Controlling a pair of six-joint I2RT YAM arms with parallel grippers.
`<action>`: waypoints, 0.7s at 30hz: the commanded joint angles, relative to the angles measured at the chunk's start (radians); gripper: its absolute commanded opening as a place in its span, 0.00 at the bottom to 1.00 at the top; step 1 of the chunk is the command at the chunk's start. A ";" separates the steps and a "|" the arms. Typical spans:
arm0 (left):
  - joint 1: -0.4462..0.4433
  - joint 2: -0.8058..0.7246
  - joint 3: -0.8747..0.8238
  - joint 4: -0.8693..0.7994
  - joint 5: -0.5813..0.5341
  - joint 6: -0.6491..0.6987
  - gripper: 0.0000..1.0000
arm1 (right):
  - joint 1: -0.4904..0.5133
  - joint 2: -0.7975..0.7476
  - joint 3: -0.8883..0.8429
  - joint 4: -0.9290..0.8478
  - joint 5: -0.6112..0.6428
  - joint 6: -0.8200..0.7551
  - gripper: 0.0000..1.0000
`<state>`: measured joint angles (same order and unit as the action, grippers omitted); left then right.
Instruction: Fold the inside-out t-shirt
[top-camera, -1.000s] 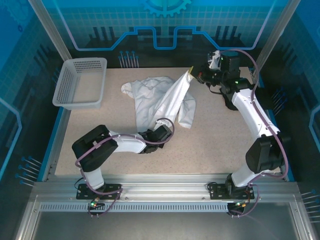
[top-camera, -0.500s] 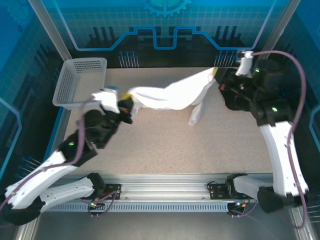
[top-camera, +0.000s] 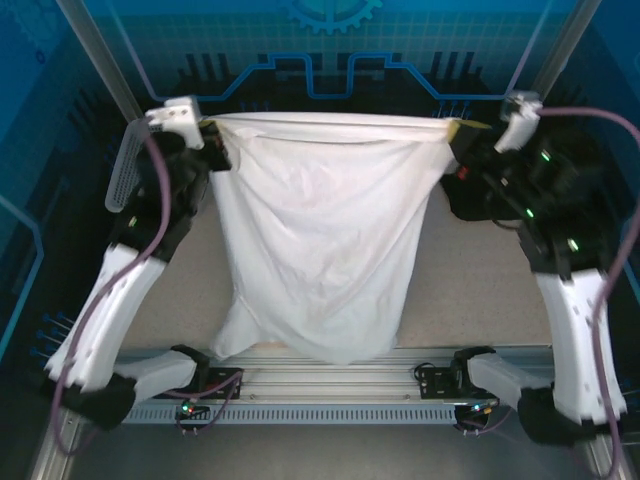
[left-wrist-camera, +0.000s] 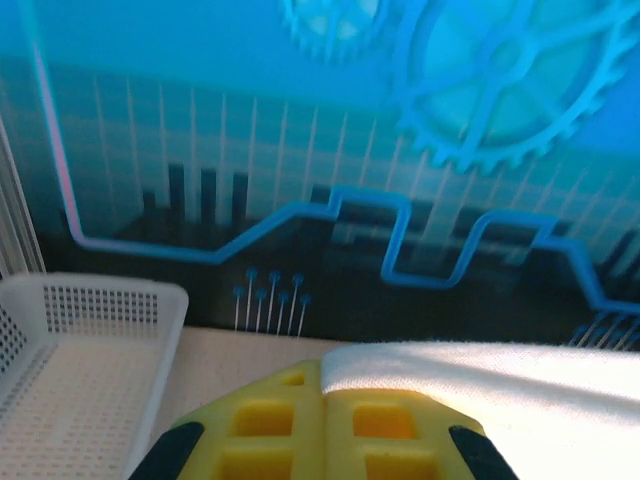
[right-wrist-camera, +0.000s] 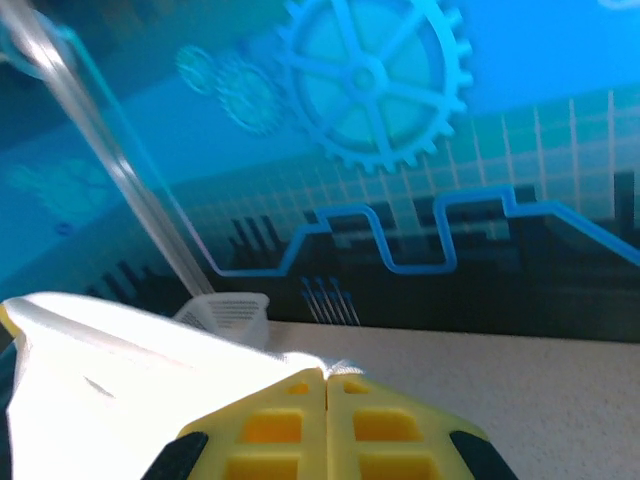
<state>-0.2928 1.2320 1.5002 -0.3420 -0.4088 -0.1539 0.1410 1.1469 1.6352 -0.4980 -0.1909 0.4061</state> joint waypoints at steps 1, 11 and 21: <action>0.089 0.129 0.204 0.018 0.143 -0.055 0.00 | -0.014 0.155 0.140 0.135 0.086 -0.015 0.00; 0.152 0.254 0.695 -0.087 0.294 0.050 0.00 | -0.018 0.332 0.556 0.038 0.068 -0.016 0.00; 0.082 -0.272 -0.122 0.094 0.500 0.037 0.00 | -0.021 0.020 -0.049 -0.086 0.175 -0.045 0.00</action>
<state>-0.1764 1.0439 1.5654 -0.3061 0.0189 -0.1143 0.1379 1.2114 1.7523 -0.4801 -0.1188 0.3836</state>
